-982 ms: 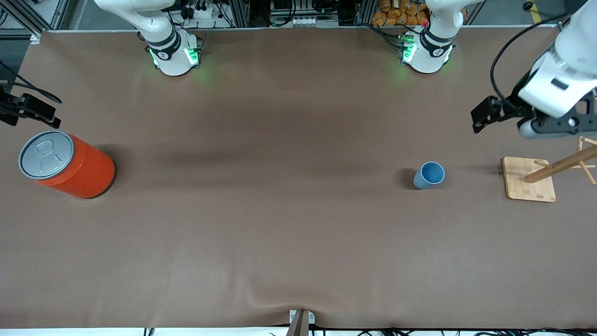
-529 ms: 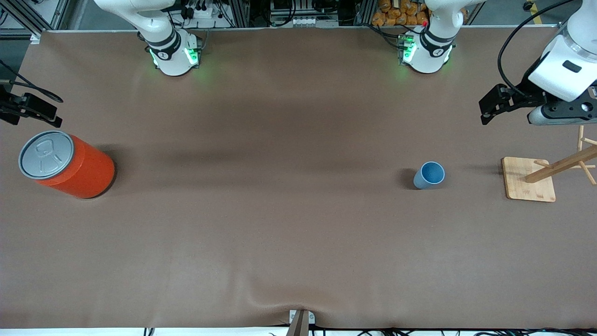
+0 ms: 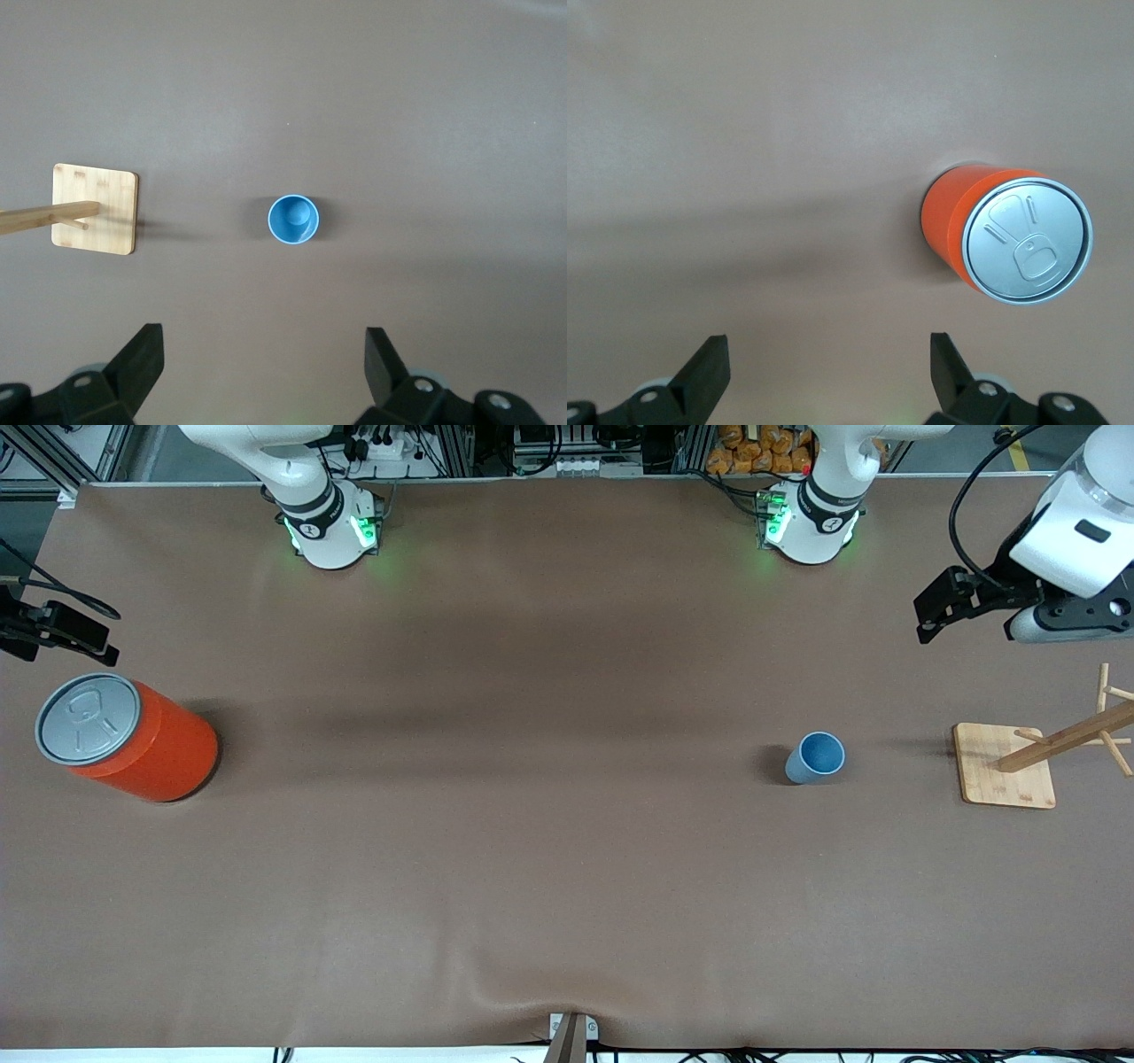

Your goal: Flip cup

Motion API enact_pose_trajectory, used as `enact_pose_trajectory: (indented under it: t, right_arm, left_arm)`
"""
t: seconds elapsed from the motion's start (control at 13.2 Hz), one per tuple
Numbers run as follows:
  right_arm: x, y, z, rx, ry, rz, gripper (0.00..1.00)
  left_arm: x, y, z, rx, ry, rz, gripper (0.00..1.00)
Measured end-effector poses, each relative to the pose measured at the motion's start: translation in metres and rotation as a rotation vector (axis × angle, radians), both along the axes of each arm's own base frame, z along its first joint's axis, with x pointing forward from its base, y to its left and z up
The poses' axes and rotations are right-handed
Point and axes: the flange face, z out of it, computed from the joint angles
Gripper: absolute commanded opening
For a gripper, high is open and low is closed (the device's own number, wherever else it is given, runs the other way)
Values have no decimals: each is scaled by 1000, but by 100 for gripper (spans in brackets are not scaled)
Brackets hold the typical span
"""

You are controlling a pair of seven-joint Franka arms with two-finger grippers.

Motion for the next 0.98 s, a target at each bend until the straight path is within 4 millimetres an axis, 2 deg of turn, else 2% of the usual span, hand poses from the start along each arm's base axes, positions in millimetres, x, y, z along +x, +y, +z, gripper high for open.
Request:
enact_pose_trajectory:
  t: [0.53,0.76,0.98]
  right_arm:
    - [0,2,0,0,1,3,100]
    - [0,2,0,0,1,4,100]
    - [0,2,0,0,1,4,100]
  left_arm:
    - [-39,12,11,-1,11,15,100]
    - [-33,28,13,-35,11,46,100]
    - [-27,28,12,-35,15,47,100]
